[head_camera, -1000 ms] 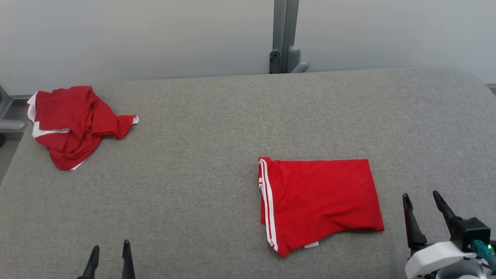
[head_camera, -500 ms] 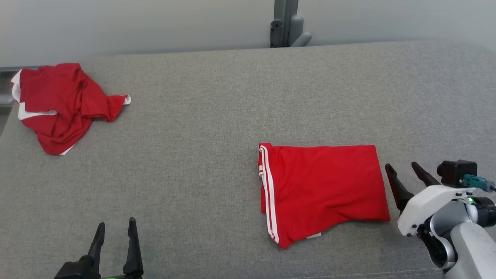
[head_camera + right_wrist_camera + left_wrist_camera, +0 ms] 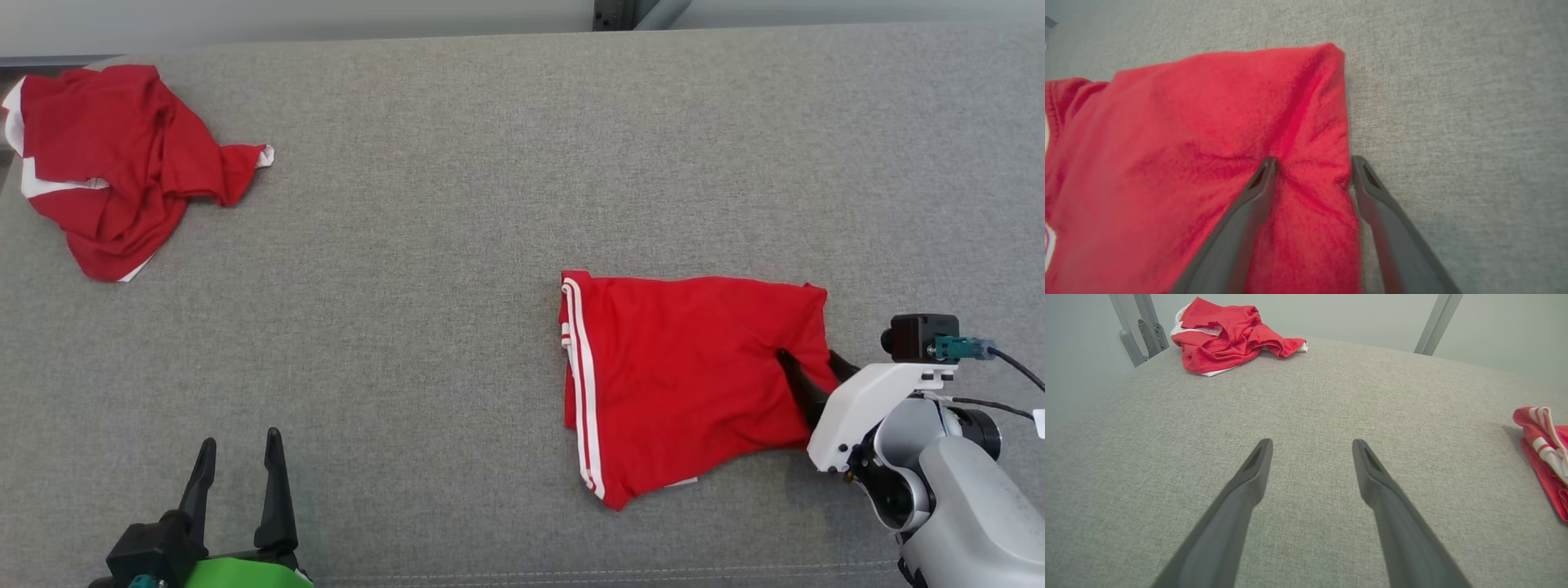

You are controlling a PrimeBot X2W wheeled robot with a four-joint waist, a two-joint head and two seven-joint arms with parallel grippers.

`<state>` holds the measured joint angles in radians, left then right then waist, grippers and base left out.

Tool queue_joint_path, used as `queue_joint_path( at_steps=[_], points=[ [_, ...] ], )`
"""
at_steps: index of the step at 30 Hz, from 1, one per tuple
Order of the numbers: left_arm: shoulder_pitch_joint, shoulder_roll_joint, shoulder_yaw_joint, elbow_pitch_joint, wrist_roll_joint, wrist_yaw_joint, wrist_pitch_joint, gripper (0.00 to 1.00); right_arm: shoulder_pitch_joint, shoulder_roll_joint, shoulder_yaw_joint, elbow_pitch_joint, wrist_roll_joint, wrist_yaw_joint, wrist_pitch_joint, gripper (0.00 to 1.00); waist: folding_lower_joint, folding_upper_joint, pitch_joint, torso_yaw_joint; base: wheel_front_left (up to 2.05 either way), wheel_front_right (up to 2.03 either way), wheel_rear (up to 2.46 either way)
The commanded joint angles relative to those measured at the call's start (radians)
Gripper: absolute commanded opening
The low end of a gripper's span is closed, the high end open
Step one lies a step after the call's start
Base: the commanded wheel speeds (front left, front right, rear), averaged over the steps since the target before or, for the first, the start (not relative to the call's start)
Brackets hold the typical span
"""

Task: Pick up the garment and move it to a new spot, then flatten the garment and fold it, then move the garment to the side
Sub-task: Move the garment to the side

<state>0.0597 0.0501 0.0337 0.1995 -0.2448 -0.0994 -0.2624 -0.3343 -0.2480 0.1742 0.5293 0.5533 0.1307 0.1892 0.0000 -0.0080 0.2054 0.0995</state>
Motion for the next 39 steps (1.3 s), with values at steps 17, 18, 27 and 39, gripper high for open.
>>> queue_joint_path(
  at_steps=[17, 18, 27, 39],
  points=[
    [-0.033, 0.001, 0.014, -0.041, 0.032, -0.006, -0.003, 1.0, -0.082, -0.051, 0.076, 0.022, 0.106, -0.001, -0.11, 0.0, 0.0, 0.008, 0.057, -0.231, 0.0, 0.0, 0.0],
    [-0.038, 0.001, 0.015, -0.041, 0.037, -0.007, -0.003, 1.0, -0.084, -0.054, 0.075, 0.032, 0.107, -0.001, -0.122, 0.0, 0.0, 0.008, 0.061, -0.245, 0.0, 0.0, 0.0],
    [-0.069, 0.01, 0.023, -0.043, 0.075, -0.023, -0.003, 1.0, -0.159, -0.043, 0.068, 0.121, 0.093, -0.001, -0.217, 0.0, 0.0, 0.008, 0.103, -0.308, 0.0, 0.0, 0.0],
    [-0.108, 0.085, 0.02, -0.069, 0.101, -0.03, -0.003, 1.0, -0.463, -0.151, -0.029, 0.301, 0.071, -0.001, -0.277, 0.0, 0.0, 0.008, 0.263, -0.22, 0.0, 0.0, 0.0]
  ],
)
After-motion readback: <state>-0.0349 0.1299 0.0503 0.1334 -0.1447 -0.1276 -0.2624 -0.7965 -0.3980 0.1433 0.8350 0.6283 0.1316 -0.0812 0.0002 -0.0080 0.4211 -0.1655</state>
